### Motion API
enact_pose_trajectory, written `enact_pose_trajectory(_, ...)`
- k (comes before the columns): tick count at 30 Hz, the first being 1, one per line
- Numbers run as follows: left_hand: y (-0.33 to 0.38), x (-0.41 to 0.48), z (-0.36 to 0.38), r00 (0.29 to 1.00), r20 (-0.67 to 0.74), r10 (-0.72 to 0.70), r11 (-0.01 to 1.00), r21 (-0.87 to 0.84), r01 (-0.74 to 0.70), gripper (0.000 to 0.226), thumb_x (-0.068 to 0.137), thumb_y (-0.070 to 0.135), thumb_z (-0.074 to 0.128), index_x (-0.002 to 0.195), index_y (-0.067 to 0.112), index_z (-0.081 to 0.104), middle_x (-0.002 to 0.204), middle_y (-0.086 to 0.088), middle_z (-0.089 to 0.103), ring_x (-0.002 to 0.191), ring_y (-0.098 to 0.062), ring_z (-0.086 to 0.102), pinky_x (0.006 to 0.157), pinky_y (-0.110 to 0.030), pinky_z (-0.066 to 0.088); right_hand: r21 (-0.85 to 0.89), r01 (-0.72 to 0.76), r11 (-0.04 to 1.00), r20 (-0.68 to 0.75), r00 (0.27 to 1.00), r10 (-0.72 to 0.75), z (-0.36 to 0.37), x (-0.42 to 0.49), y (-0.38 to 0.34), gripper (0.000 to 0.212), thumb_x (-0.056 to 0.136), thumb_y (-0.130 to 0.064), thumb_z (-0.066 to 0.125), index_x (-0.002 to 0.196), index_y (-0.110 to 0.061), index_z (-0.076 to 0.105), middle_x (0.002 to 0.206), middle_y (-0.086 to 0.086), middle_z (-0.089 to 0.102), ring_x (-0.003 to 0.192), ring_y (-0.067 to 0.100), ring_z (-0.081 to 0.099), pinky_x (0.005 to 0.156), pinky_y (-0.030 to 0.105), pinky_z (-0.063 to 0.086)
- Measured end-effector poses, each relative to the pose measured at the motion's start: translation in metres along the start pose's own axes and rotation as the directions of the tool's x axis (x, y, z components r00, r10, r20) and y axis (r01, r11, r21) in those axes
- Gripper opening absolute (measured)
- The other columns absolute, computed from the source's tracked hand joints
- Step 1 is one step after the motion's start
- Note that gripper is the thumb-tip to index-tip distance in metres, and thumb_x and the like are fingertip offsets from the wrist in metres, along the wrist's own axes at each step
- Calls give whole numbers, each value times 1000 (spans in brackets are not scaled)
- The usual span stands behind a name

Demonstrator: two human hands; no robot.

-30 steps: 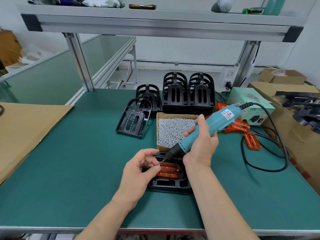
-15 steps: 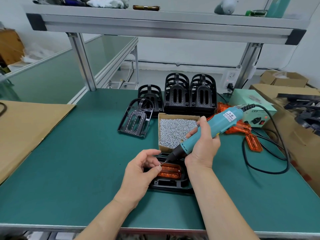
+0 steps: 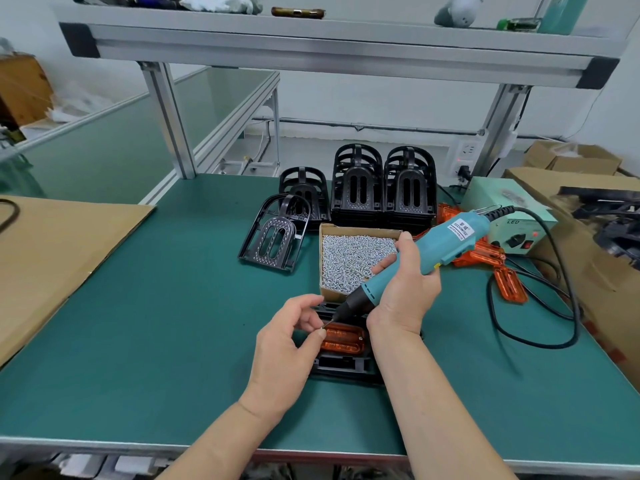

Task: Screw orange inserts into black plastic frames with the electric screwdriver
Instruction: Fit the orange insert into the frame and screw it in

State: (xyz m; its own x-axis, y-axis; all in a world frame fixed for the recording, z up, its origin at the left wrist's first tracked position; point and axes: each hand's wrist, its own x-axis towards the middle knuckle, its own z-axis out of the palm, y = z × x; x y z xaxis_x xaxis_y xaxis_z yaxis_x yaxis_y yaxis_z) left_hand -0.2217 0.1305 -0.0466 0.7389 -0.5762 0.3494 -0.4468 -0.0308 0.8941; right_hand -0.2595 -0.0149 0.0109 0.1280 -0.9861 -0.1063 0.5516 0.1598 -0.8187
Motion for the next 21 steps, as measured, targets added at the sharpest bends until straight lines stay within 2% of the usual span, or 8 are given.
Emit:
enact_pose_trajectory(4, 1, 0, 0, 1000, 0, 28, 999, 45, -28, 57, 79, -10, 71, 111, 35, 59, 84, 8, 63, 87, -12, 60, 86, -10, 41, -10, 19, 1000, 16, 1000, -18, 1, 0, 0, 18, 89, -20, 72, 88, -16, 54, 53, -3, 53, 45, 14, 50, 47, 23, 44)
enact_pose_trajectory(8, 4, -2, -2, 999, 34, 26, 996, 83, -29, 60, 76, -3, 77, 115, 39, 57, 100, 8, 65, 99, -10, 61, 94, -16, 43, -19, 37, 999, 45, 998, -36, 5, 1, -2, 18, 90, -17, 71, 86, -16, 53, 50, -5, 52, 43, 14, 49, 48, 25, 43)
enact_pose_trajectory(9, 4, -3, -4, 998, 54, 24, 996, 80, -28, 61, 75, 3, 79, 117, 40, 55, 106, 10, 64, 103, -7, 60, 95, -15, 42, -22, 41, 999, 51, 998, -39, 6, 1, -3, 19, 90, -17, 71, 87, -15, 53, 50, -5, 53, 43, 14, 49, 49, 26, 43)
enact_pose_trajectory(11, -1, -3, -14, 989, 145, -13, 993, 118, -5, 69, 70, 30, 82, 128, 40, 47, 120, 17, 55, 115, 2, 53, 98, -9, 37, -30, 51, 998, 65, 997, -49, 7, 3, -6, 20, 90, -18, 72, 88, -14, 52, 49, -4, 53, 43, 14, 49, 48, 25, 43)
enact_pose_trajectory(13, -6, -1, -25, 955, 282, -97, 967, 253, 24, 94, 63, 59, 74, 144, 34, 36, 130, 21, 42, 125, 8, 40, 103, -7, 28, -36, 70, 997, 99, 993, -67, 9, 3, -8, 22, 89, -19, 73, 89, -13, 51, 49, -4, 53, 42, 14, 49, 47, 24, 42)
enact_pose_trajectory(16, -10, 3, -28, 917, 375, -136, 914, 404, -30, 113, 57, 77, 62, 153, 27, 30, 123, 18, 34, 124, 2, 31, 100, -3, 19, -47, 102, 994, 170, 981, -93, 12, -1, -8, 27, 82, -24, 74, 88, -11, 51, 52, -2, 52, 42, 15, 49, 46, 24, 42)
enact_pose_trajectory(21, -12, 5, -23, 936, 343, -84, 890, 449, -85, 100, 59, 80, 58, 144, 28, 46, 109, 21, 39, 111, -2, 34, 94, -4, 25, -92, 212, 973, 307, 935, -175, 15, -12, -2, 23, 82, -24, 73, 79, -14, 52, 51, -1, 51, 44, 17, 48, 48, 28, 42)
